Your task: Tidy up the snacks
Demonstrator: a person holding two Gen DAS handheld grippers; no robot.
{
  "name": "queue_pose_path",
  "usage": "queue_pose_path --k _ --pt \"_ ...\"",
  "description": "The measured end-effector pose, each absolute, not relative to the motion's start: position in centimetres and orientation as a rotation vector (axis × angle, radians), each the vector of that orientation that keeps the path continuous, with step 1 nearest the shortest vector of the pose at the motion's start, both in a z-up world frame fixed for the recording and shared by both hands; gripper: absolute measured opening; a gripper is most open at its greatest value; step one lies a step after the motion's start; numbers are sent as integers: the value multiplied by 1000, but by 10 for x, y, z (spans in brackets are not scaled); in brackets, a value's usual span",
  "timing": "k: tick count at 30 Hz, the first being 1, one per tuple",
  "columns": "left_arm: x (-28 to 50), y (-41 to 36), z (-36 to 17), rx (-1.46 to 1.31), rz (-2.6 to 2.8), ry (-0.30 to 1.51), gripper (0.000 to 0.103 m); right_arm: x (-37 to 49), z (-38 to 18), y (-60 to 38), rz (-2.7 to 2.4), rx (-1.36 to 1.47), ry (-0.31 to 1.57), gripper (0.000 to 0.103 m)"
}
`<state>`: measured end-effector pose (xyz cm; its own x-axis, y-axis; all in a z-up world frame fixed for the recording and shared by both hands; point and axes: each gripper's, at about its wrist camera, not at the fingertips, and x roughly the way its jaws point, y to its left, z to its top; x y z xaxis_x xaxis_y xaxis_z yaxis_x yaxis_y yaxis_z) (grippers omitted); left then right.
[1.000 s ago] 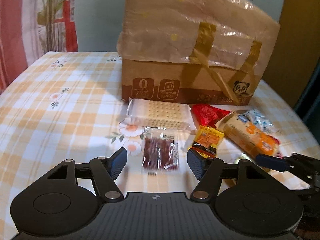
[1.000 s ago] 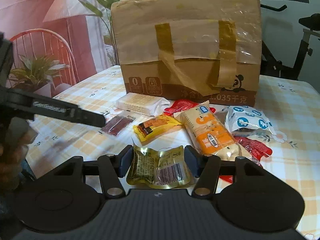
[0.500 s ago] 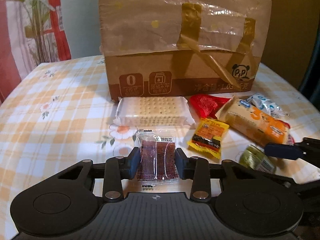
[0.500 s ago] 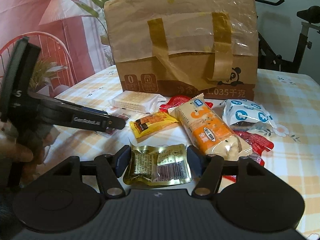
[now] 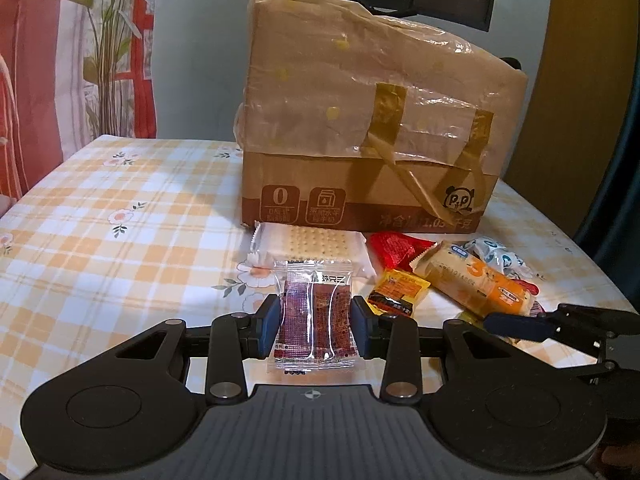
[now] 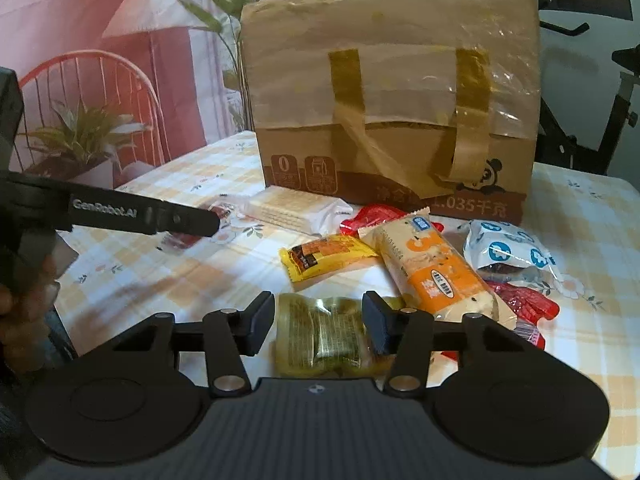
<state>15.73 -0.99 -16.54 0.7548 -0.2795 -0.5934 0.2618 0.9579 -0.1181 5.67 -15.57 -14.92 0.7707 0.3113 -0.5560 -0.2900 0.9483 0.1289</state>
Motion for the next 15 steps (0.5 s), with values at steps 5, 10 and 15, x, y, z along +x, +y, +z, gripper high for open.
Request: queue_pose_path --k 5,10,15 --pt "156 -7 -164 -41 -299 643 40 52 -144 -153 280 -26 611 66" --pt "156 -5 -165 -46 -299 646 40 53 -151 -148 302 -43 677 69" --pt "156 -6 -167 -45 -303 653 40 60 -160 -140 293 -77 687 70"
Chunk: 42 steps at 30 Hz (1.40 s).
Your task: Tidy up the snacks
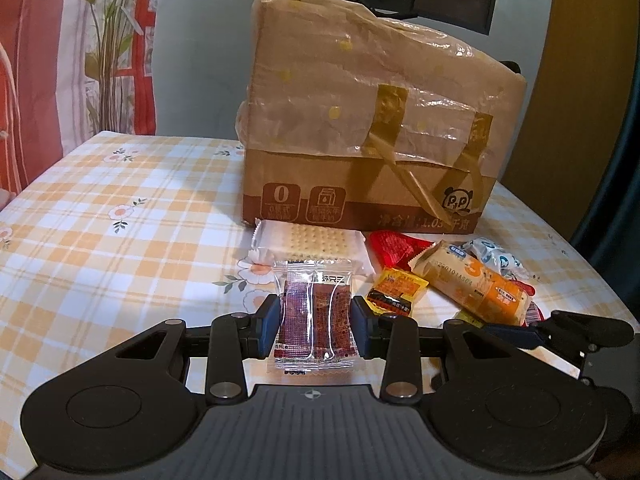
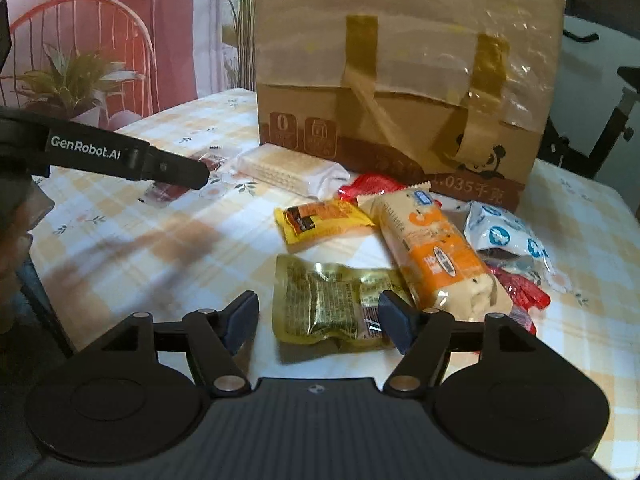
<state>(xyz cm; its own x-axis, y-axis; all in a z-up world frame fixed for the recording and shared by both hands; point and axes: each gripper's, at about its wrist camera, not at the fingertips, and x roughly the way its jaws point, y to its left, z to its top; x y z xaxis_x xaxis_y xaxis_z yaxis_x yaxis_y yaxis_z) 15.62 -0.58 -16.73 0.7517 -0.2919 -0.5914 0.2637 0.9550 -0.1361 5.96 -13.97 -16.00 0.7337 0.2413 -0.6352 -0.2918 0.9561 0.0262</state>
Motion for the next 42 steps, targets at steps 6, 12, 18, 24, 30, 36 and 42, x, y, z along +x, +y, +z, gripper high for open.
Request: queue_pose_path --k 6,12,18,24,30,36,42 --pt "157 -5 -169 -52 -298 656 40 61 -158 -143 291 -67 668 43" --pt "156 -4 -168 -55 -297 648 40 52 -141 -150 284 -46 601 1" --pt "154 -4 -158 -51 -301 617 40 44 -115 -160 302 11 508 1" --pt "154 -2 -124 -56 -336 513 40 44 -73 -182 338 110 396 1" --pt "168 -6 -66 -58 -388 367 40 60 -17 -200 355 147 261 1" --pt "208 -26 -6 -36 -418 246 40 97 41 -217 363 181 130 1" --pt "272 -53 16 2 -378 255 40 158 58 -229 325 196 106 1"
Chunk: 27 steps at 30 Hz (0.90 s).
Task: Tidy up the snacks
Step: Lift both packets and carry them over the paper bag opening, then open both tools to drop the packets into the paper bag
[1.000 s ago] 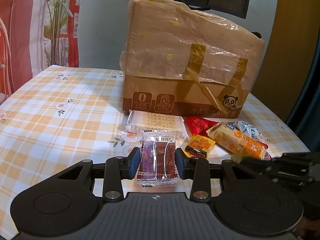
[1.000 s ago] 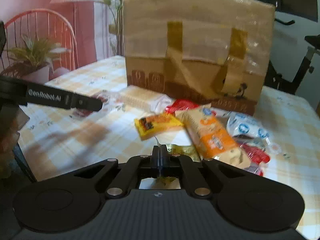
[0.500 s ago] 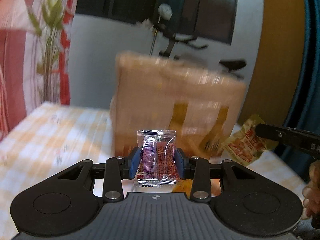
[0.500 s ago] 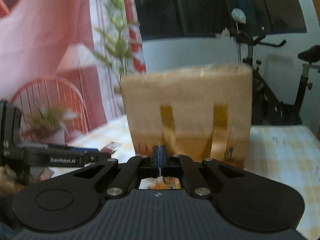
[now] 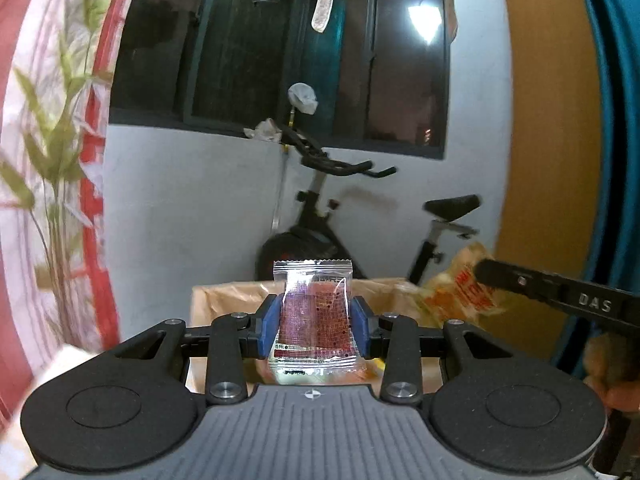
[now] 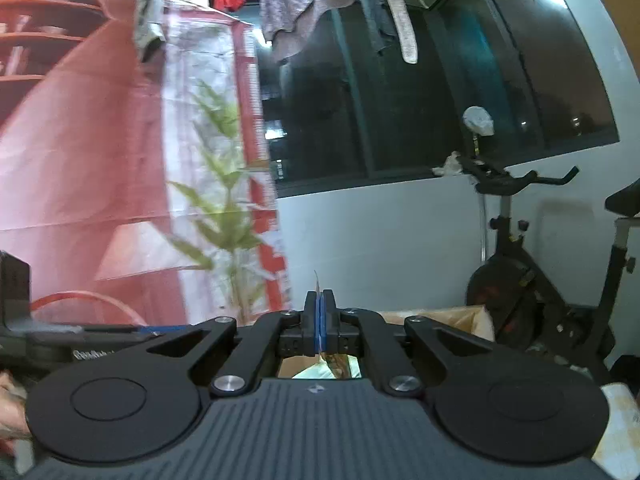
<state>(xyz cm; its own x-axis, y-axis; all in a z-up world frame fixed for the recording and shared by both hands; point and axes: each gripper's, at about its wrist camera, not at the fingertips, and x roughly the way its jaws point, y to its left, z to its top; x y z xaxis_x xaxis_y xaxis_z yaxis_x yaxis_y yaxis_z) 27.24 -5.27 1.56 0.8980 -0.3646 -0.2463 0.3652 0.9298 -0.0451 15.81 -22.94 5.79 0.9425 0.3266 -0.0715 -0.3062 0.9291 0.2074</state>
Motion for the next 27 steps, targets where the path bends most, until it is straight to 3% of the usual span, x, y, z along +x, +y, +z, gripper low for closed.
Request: queue_pose_path --k 7,11,14,18,27 --pt "340 -57 3 37 -342 378 41 211 24 -247 251 260 174 1" --pt "353 -53 -6 21 -317 406 50 223 5 -256 213 297 231 1" --pt "349 -42 -12 12 -287 416 62 220 -1 -259 179 280 238 7" --pt "335 -28 -12 11 -243 414 64 207 0 -259 169 234 221 40" --pt "287 10 -6 -92 -192 385 64 169 -3 -246 209 150 202 43"
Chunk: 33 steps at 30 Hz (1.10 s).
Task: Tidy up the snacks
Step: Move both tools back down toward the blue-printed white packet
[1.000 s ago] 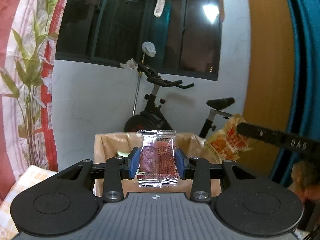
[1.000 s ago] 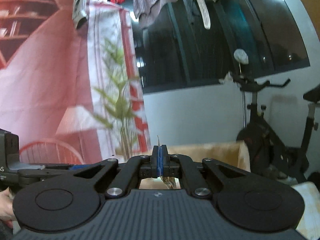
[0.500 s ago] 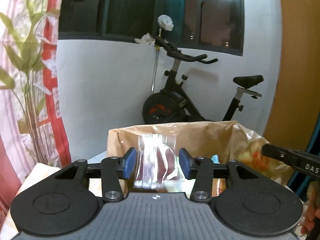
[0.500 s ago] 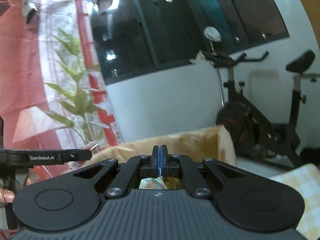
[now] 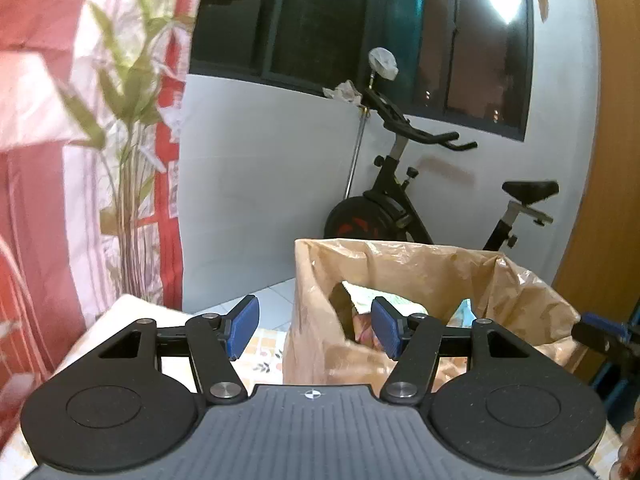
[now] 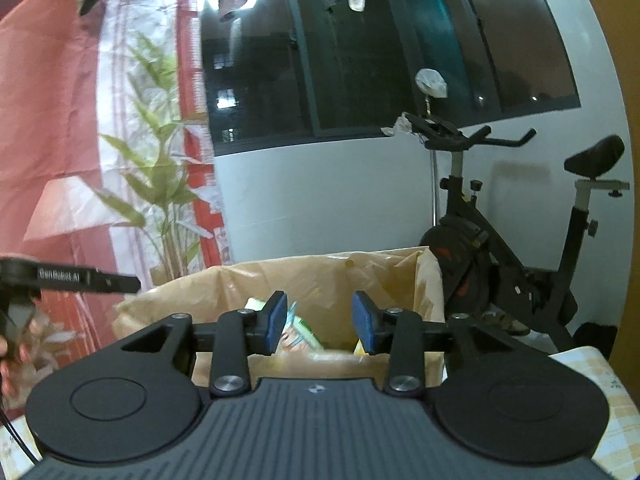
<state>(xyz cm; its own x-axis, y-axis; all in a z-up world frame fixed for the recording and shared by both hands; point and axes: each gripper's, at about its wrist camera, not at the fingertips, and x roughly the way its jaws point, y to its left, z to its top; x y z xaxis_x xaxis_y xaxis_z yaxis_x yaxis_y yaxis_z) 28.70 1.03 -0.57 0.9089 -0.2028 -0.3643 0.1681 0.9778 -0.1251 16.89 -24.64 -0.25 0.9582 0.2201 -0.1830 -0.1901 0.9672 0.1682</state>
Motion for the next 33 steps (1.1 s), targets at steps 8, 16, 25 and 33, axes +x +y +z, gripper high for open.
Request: queue_pose_path --k 8,16,25,33 --pt "264 23 -26 -105 -180 409 64 135 -15 -237 230 32 214 46" --pt "254 25 -67 -75 -177 505 64 117 -52 -255 162 82 297 46" --pt "257 18 -106 -47 -186 607 64 125 -123 -258 121 102 532 66" --pt "260 6 -127 -18 -207 662 64 136 -152 -251 95 65 637 80"
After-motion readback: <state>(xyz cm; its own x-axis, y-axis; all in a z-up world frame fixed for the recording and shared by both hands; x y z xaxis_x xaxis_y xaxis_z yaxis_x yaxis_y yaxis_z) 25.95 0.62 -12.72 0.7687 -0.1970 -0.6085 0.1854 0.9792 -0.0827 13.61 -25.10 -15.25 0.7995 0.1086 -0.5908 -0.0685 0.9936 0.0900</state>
